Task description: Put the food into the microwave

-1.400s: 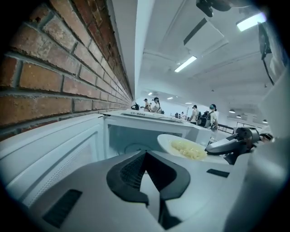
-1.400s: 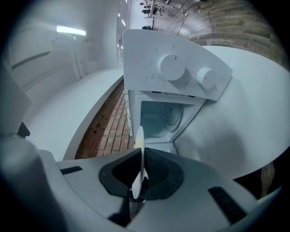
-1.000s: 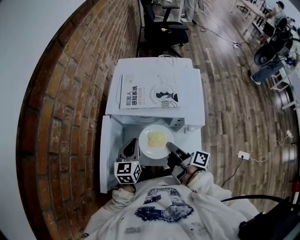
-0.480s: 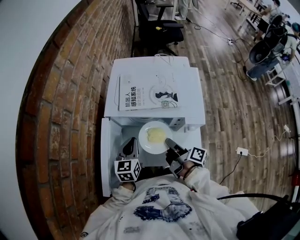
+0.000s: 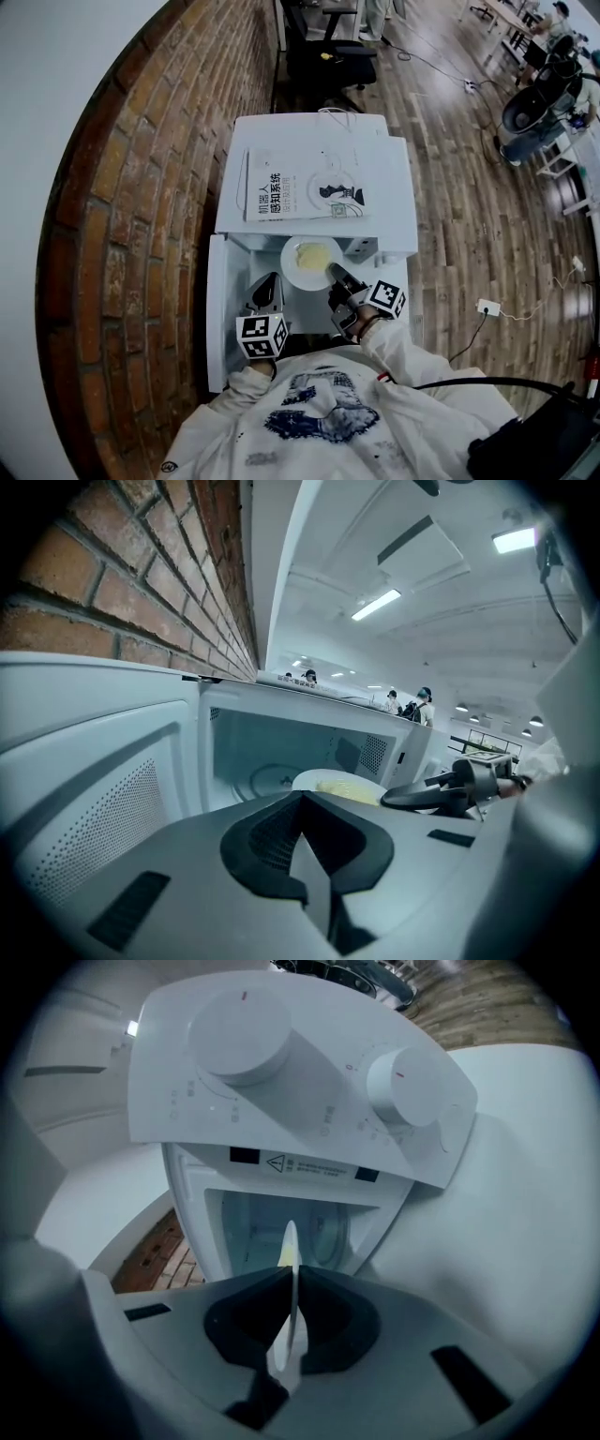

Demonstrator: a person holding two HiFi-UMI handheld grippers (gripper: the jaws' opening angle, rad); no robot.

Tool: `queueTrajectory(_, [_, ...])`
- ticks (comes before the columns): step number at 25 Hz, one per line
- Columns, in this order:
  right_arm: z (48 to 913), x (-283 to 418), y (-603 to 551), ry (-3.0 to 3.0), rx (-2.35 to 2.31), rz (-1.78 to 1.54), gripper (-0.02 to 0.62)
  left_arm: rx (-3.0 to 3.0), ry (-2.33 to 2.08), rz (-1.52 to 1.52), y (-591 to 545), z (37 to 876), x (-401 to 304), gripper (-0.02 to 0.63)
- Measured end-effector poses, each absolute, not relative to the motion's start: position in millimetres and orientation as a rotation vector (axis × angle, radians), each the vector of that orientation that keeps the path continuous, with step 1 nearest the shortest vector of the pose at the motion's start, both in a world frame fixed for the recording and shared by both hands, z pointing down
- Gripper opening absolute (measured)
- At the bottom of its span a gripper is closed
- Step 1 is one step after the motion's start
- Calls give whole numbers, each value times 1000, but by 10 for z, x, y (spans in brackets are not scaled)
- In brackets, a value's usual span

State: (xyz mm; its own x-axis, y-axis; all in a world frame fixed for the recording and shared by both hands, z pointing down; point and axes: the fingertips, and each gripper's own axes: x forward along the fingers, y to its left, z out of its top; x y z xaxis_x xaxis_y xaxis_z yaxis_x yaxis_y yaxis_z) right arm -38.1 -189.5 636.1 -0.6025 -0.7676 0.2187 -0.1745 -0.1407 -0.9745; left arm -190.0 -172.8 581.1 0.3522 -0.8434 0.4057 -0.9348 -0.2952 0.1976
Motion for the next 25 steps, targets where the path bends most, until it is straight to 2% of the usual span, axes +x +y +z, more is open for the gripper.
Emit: queueTrajectory(25, [6929, -570, -2452, 1589, -1200, -1799, 25, 2249, -1495, 359, -1844, 5886, -1864, 8])
